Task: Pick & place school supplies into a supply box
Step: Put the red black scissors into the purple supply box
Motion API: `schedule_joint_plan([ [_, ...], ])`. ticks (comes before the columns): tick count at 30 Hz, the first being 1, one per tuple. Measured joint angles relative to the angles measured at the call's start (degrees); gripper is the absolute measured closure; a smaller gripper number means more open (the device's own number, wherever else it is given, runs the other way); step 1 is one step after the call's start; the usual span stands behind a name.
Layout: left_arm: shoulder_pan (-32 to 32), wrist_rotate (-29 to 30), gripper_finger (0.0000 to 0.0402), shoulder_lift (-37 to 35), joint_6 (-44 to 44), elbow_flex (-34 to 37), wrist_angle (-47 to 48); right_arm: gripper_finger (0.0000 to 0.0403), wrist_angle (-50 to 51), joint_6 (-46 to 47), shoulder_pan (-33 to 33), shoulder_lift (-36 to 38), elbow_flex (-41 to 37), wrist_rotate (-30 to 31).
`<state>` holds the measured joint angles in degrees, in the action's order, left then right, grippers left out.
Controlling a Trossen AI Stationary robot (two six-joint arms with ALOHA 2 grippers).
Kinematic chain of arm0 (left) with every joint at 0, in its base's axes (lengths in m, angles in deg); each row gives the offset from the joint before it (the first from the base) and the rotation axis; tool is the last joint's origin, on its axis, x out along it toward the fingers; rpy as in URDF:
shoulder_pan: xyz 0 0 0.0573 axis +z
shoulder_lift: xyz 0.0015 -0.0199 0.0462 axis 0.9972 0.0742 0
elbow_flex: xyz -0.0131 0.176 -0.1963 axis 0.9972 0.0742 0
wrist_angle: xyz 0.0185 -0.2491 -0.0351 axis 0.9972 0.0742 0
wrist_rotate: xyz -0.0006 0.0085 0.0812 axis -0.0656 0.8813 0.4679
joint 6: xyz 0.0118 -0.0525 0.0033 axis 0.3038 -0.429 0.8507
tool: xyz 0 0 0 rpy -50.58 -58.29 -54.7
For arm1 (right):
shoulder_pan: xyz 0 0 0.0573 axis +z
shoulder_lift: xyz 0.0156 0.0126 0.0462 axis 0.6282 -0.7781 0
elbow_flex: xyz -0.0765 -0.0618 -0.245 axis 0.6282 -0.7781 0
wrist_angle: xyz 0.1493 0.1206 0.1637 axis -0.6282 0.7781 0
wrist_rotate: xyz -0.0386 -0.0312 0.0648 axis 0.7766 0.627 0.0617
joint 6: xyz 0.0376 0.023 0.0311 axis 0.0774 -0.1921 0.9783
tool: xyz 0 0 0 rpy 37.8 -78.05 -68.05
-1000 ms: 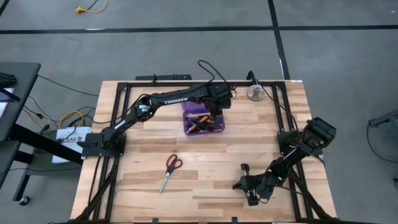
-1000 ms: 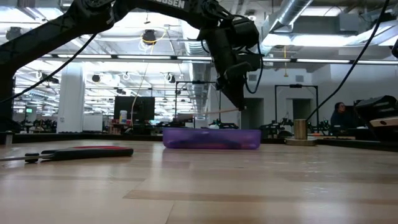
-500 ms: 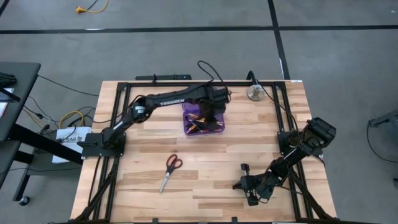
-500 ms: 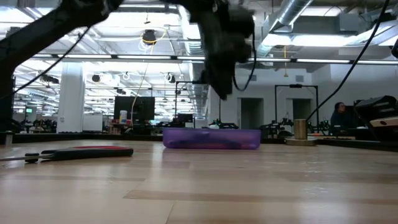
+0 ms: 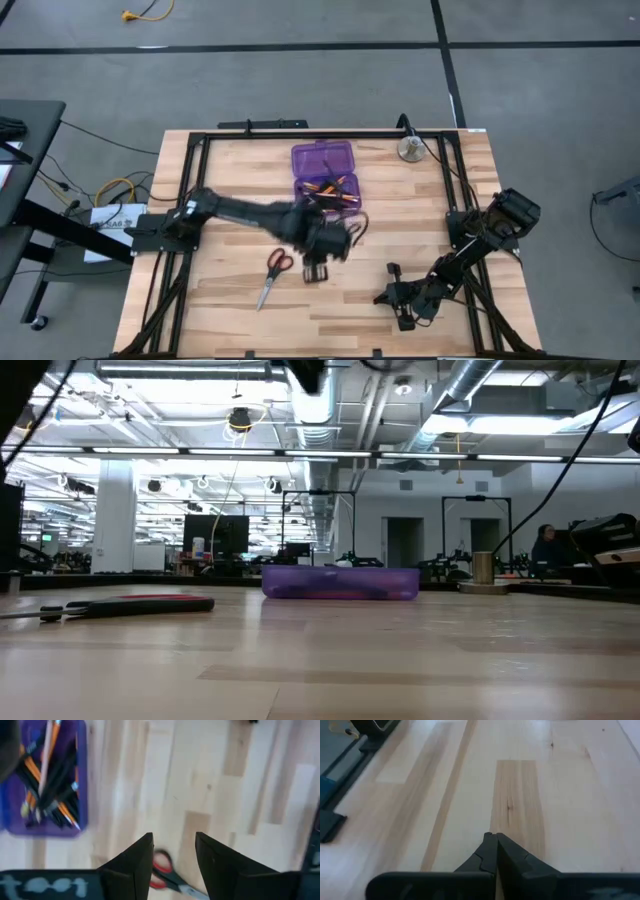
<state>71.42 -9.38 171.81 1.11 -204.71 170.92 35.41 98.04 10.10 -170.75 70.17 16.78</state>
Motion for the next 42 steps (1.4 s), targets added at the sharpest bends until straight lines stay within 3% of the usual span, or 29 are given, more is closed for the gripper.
schedule_joint_plan([
  [7, -11.9, 6.8, 0.0267, -4.1, -20.1, 9.6, 0.7, 0.0402, -1.8, 0.0, 0.4, 0.0, 0.0, 0.0],
  [13, -21.7, 8.4, 0.0267, -10.6, -35.6, 30.2, -13.1, 0.0402, -2.0, -0.2, 1.2, 0.0, 0.0, 0.2],
  [20, -20.1, 8.4, 0.0267, -23.5, -46.6, 61.0, -36.0, 0.0402, -2.1, -0.2, 1.2, 0.0, 0.0, 0.2],
  [24, -15.1, 5.7, 0.0267, -27.8, -51.0, 72.6, -47.2, 0.0402, -2.2, 1.4, 1.2, 0.0, 0.0, -0.4],
  [29, -10.5, 1.6, 0.0267, -27.2, -51.9, 76.3, -51.4, 0.0402, -2.2, 2.8, 1.2, 0.0, 0.0, -1.3],
  [42, -6.4, 1.8, 0.0267, -27.0, -44.9, 76.3, -51.5, 0.0402, -1.6, 3.0, 1.1, 0.0, 0.1, -1.4],
])
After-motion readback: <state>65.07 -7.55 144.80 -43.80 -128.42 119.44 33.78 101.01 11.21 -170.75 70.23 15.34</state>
